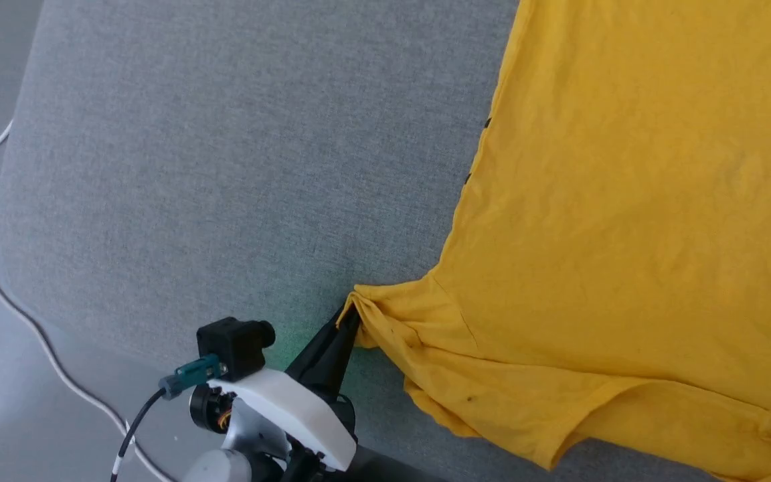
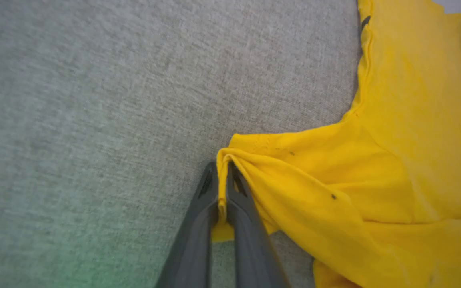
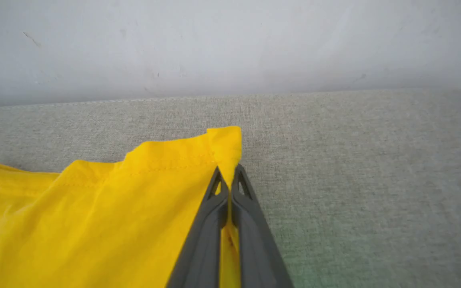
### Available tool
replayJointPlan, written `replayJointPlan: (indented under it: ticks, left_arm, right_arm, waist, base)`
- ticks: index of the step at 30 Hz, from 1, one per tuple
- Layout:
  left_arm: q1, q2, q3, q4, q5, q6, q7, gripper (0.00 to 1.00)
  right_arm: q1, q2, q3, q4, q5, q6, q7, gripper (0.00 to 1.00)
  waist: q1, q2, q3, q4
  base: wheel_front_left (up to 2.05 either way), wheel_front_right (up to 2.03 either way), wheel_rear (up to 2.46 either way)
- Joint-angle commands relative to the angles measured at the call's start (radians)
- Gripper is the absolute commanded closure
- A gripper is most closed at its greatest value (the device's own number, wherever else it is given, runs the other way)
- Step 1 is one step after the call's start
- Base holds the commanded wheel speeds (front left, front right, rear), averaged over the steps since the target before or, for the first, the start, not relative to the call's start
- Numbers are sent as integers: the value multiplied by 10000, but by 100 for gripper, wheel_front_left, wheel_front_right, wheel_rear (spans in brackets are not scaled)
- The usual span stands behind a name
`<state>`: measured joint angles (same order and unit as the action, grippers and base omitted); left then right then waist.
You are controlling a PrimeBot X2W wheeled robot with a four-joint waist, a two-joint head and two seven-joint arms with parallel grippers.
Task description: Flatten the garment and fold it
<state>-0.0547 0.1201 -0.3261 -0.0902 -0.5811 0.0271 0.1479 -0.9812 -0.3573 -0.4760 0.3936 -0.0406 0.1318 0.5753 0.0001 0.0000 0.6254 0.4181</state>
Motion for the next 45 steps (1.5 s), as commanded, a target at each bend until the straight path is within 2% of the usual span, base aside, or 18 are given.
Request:
replayJointPlan:
  ticks: [1, 4, 7, 10, 13, 17, 20, 27, 29, 36, 41, 42, 43, 45]
  left_arm:
    - [-95, 65, 126, 726, -61, 319, 255, 100]
    - [48, 238, 234, 744, -78, 388, 324, 100]
    - [227, 440, 319, 706, -63, 487, 455, 100]
    - [424, 610, 351, 630, -61, 574, 629, 100]
    - [601, 746, 361, 521, -62, 657, 802, 100]
    - [818, 890, 355, 376, -67, 760, 1007, 100]
    - [973, 988, 368, 261, -92, 840, 1158, 100]
    - [1298, 1178, 441, 12, -134, 1002, 1340, 100]
    - [1334, 1193, 438, -11, -147, 1008, 1359, 100]
    - [1388, 1234, 376, -86, -192, 1014, 1441, 100]
    - [1359, 1218, 335, -69, -221, 1012, 1438, 100]
    - [1355, 1216, 322, -61, -224, 1011, 1442, 100]
    - [1350, 1213, 310, -52, -228, 1011, 1445, 100]
    - [1338, 1213, 291, -28, -228, 1014, 1446, 100]
  right_arm:
    - [500, -103, 70, -127, 247, -11, -873, 100]
    - [1593, -59, 187, -277, 681, -11, -2709, 100]
    - [2576, 36, 109, -357, 963, -11, -4106, 100]
    - [3565, 335, -183, -549, 1032, -11, -4810, 100]
    - [4614, 723, -616, -944, 927, -11, -4860, 100]
    - [5975, 1180, -1243, -1492, 846, -11, -4539, 100]
    - [6942, 1792, -1767, -1953, 897, -11, -4143, 100]
    - [8452, 2859, -2524, -2309, 1099, -11, -2465, 100]
    - [8595, 2934, -2584, -2308, 1162, -11, -2140, 100]
    - [9191, 3065, -2443, -1850, 1658, -11, 259, 100]
    - [9321, 3068, -2271, -1789, 1871, -11, 714, 100]
    - [9295, 3068, -2237, -1919, 1870, -11, 546, 78]
    - [9246, 3069, -2198, -2088, 1870, -11, 272, 0]
    - [9089, 3069, -2115, -2386, 1850, -11, -363, 0]
  waist:
    - [-1, 0, -520, -196]
    - [-1, 0, -1121, -475]
    - [-1, 0, -1760, -809]
    - [-1, 0, -2351, -1137]
    - [-1, 0, -2850, -1431]
    - [-1, 0, -3405, -1717]
    - [-1, 0, -3703, -1894]
    - [-1, 0, -4106, -2244]
    - [-1, 0, -4139, -2282]
    - [-1, 0, -4205, -2431]
    - [-1, 0, -4220, -2461]
    - [-1, 0, -4226, -2465]
    - [-1, 0, -4234, -2469]
    - [-1, 0, -4258, -2472]
  base:
    - [0, 0, 0]
    - [0, 0, 0]
    - [0, 0, 0]
    - [0, 0, 0]
    - [0, 0, 0]
    - [0, 0, 0]
    - [0, 0, 0]
    - [0, 0, 0]
    - [0, 0, 0]
    - [0, 0, 0]
    - [0, 0, 0]
    - [0, 0, 0]
    - [0, 0, 0]
    - [0, 0, 0]
